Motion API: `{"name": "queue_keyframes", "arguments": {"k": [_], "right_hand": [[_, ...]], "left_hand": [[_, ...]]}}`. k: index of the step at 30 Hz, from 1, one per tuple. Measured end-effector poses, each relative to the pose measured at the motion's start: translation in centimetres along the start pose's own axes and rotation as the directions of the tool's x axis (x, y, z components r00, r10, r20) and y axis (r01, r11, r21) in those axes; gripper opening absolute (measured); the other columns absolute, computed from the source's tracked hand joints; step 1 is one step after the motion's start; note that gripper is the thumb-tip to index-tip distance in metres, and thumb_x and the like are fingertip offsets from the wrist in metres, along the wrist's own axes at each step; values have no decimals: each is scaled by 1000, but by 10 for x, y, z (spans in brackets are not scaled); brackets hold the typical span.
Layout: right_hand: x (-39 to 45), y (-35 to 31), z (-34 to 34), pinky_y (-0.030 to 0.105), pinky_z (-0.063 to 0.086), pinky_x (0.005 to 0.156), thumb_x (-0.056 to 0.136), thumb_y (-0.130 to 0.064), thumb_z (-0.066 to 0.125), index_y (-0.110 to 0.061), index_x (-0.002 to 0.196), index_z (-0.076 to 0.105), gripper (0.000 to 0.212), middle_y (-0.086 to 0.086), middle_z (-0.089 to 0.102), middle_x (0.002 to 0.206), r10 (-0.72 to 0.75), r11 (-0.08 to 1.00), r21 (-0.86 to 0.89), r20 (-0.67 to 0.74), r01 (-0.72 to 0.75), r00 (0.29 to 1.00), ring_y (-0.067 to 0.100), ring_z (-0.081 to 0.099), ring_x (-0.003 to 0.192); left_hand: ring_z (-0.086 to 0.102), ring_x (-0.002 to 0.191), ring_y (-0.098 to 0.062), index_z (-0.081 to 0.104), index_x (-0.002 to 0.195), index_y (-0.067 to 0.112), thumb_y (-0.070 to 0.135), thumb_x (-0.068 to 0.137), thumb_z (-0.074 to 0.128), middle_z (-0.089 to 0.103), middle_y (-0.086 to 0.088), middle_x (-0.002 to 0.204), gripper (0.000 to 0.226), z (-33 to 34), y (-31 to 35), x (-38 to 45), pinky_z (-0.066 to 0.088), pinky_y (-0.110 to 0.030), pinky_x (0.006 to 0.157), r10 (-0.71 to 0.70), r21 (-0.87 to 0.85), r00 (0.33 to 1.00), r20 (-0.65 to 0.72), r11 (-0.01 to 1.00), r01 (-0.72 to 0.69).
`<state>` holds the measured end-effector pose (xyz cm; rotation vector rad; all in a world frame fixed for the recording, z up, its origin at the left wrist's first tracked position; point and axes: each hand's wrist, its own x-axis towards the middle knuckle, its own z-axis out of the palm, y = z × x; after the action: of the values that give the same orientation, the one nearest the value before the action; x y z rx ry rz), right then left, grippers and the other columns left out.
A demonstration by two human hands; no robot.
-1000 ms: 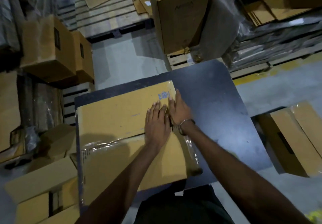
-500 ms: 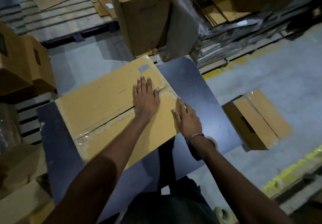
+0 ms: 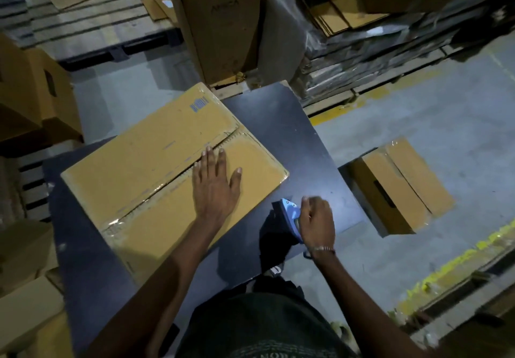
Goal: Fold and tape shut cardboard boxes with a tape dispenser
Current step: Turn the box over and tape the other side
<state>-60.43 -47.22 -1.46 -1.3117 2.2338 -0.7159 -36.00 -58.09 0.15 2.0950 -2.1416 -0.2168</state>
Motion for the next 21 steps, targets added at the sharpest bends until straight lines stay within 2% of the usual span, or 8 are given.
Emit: {"name": "queue_keyframes", "arguments": {"k": [2, 6, 8, 11, 13, 16, 18, 21], "right_hand": [[-23, 33, 8, 35, 46, 62, 98, -66, 44, -20, 69, 54, 55, 4, 62, 76, 45, 991, -131, 133, -27, 990, 29, 65, 78], [-31, 47, 18, 39, 56, 67, 83, -43, 81, -10, 89, 70, 35, 13, 68, 93, -47, 937, -322, 262, 133, 964, 33, 66, 83], [-23, 46, 21, 42, 58, 71, 78, -37, 85, -8, 98, 67, 39, 16, 67, 98, -61, 916, -359, 313, 177, 948, 37, 66, 89], [-9, 39, 19, 42, 58, 80, 83, -34, 82, -10, 115, 64, 44, 14, 69, 113, 60, 944, -325, 324, 52, 944, 38, 67, 101], [-2, 38, 14, 38, 56, 78, 83, -36, 81, -13, 110, 68, 37, 11, 71, 111, 92, 948, -318, 324, 17, 942, 35, 69, 100], [14, 40, 2, 31, 47, 70, 80, -39, 84, -11, 88, 76, 31, 12, 73, 96, 92, 979, -200, 298, -32, 950, 35, 69, 91], [27, 39, -13, 29, 41, 65, 79, -41, 85, -8, 76, 73, 36, 13, 72, 80, 199, 980, -62, 295, -190, 934, 33, 69, 81], [39, 15, -53, 31, 50, 65, 74, -36, 92, -8, 77, 79, 31, 12, 77, 81, 337, 857, 268, 354, -440, 872, 24, 70, 75]], "left_hand": [[11, 162, -27, 23, 167, 16, 61, 110, 25, 14, -12, 175, 73, 0, 5, 2, 12, -49, 131, -16, -1, 1000, 9, 1000, 16], [14, 162, -26, 26, 166, 19, 62, 108, 27, 17, -11, 175, 73, 0, 7, 8, 11, -49, 131, -50, -28, 998, 32, 998, 51], [10, 163, -26, 23, 167, 17, 60, 108, 26, 13, -12, 176, 73, 0, 10, 7, 8, -50, 131, -59, -28, 997, 51, 998, 60], [4, 163, -26, 17, 169, 15, 55, 110, 24, 7, -14, 176, 71, -2, 20, -4, 7, -51, 131, -76, -40, 994, 83, 996, 80], [4, 163, -27, 15, 169, 15, 54, 111, 23, 7, -14, 176, 70, -3, 27, -21, 6, -51, 131, -54, -44, 994, 92, 997, 58], [2, 164, -23, 15, 169, 16, 56, 111, 22, 6, -9, 176, 71, 2, 32, -58, 5, -48, 132, 3, -86, 996, 91, 996, 5], [2, 163, -19, 19, 169, 17, 58, 109, 26, 7, -5, 177, 72, 5, 33, -77, 3, -45, 132, -12, -164, 996, 88, 986, 26], [2, 163, -14, 25, 167, 20, 57, 105, 37, 8, 1, 176, 73, 6, 35, -94, -2, -37, 131, -67, -264, 994, 87, 961, 88]]}}
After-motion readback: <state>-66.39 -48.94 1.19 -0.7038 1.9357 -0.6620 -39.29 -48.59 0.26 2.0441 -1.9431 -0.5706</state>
